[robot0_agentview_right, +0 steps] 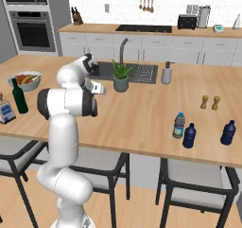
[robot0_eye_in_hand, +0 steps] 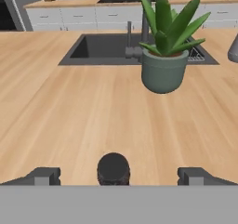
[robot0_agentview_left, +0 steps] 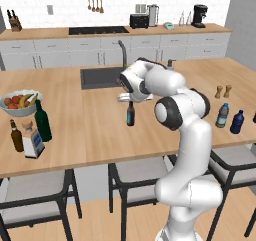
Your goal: Move the plastic bottles in the middle to the plastics group, and the glass bottles in the middle to the glass group.
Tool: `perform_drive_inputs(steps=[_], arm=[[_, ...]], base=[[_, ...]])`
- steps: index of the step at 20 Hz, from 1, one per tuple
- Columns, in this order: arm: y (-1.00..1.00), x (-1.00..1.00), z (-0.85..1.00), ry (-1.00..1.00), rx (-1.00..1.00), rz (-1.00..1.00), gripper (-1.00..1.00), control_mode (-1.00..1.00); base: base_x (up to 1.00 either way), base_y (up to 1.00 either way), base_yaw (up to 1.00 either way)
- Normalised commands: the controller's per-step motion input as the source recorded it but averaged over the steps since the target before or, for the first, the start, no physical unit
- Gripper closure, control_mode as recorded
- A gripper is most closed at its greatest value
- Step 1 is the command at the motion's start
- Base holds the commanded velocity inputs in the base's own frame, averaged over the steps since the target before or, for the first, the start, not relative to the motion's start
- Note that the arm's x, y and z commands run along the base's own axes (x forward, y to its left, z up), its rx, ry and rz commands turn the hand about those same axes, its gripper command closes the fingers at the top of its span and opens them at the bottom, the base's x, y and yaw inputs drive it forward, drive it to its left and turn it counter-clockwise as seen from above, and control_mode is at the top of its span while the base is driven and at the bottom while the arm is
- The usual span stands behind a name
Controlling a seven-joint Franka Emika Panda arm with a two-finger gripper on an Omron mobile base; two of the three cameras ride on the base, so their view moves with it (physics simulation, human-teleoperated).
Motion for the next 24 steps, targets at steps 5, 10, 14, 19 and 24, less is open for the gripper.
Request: perform_drive_inputs(steps=[5, 10, 14, 19, 24], arm=[[0.16, 0.02, -0.06, -0.02, -0.01, 0.00, -1.00, -1.00], [-0.08, 0.06, -0.11, -0.01, 0.00, 0.00, -1.00, -1.00], [-0.25, 0.03, -0.06, 0.00, 0.00, 0.00, -1.00, -1.00], [-0.07, 0.00, 0.00, 0.00, 0.00, 0.00, -1.00, -1.00], [0.00, 0.06, 0.00, 0.00, 0.00, 0.00, -1.00, -1.00]], base=[[0.00, 0.00, 0.00], [0.00, 0.00, 0.00], [0.00, 0.00, 0.00], [0.00, 0.00, 0.00], [0.00, 0.00, 0.00]])
